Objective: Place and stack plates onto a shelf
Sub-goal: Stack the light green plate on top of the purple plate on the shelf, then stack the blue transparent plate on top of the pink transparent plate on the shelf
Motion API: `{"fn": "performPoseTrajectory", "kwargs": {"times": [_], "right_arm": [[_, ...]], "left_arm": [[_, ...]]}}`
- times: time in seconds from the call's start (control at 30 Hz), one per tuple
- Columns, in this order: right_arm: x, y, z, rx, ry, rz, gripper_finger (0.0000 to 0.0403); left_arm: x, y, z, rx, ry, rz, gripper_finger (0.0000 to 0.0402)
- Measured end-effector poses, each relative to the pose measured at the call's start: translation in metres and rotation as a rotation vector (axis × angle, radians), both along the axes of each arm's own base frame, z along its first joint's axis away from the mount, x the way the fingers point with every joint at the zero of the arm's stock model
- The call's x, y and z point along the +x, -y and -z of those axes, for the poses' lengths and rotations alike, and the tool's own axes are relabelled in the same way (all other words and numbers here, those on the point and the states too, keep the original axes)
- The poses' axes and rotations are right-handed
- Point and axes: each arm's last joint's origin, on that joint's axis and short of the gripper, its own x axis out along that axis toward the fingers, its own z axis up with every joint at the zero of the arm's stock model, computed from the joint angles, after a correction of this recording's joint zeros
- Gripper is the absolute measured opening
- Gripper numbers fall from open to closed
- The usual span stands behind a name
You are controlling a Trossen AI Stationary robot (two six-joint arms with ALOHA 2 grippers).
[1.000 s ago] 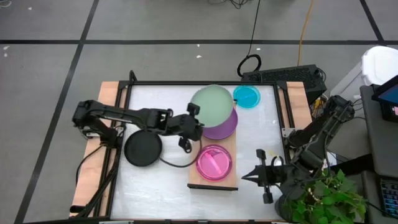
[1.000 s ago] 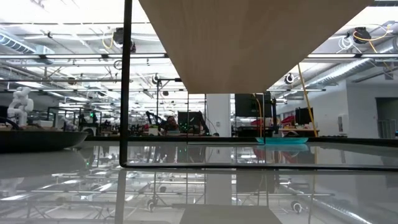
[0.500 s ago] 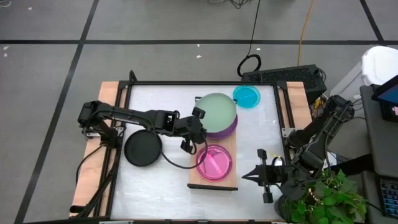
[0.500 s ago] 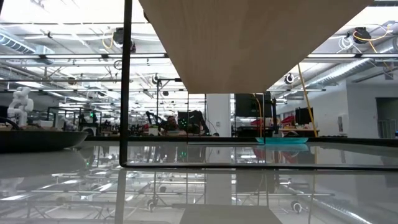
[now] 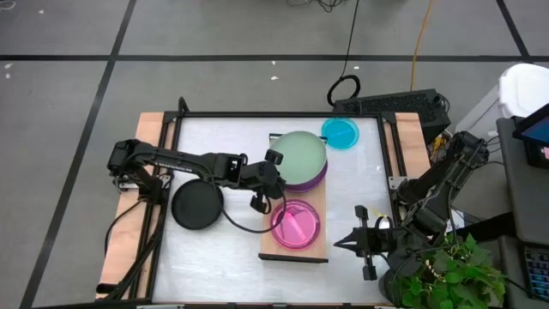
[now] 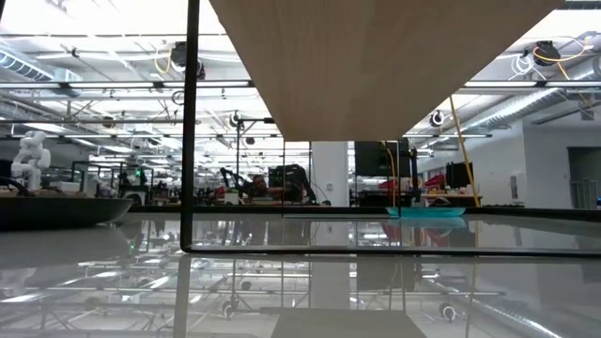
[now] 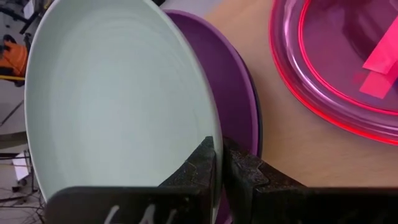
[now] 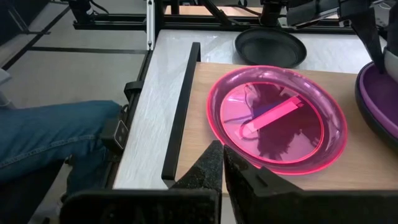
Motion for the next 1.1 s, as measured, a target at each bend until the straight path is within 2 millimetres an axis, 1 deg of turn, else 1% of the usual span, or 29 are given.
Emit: {"fn": "performPoseTrajectory", "kwargs": {"times": [0.27, 0.43, 0.5, 0.67, 0.77, 0.9, 1.1], "right_arm": [[0.0, 0.0, 0.001, -0.008, -0.003, 0.005, 0.0], [-0.001, 0.003, 0.002, -0.019, -0.011, 0.041, 0.0], [-0.002, 0.004, 0.004, -0.018, -0.022, 0.051, 0.0], [-0.002, 0.005, 0.005, -0.021, -0.034, 0.062, 0.0], [0.0, 0.008, 0.005, -0.025, -0.037, 0.076, 0.0], [0.002, 0.016, 0.009, -0.055, -0.067, 0.136, 0.0], [0.005, 0.032, 0.015, -0.065, -0.14, 0.245, 0.0]], "left_arm": [[0.0, 0.004, 0.0, -0.006, 0.003, 0.0, 0.0026], [0.0, 0.004, 0.0, -0.008, 0.003, 0.0, 0.0029], [0.0, 0.004, 0.0, -0.01, 0.006, -0.005, 0.004], [0.002, 0.003, -0.002, -0.022, 0.05, -0.052, 0.0098], [0.002, 0.005, -0.003, -0.046, 0.069, -0.091, 0.0122], [0.001, 0.013, -0.006, -0.107, 0.099, -0.135, 0.0131], [-0.003, 0.028, -0.005, -0.114, 0.08, -0.113, 0.0131]]}}
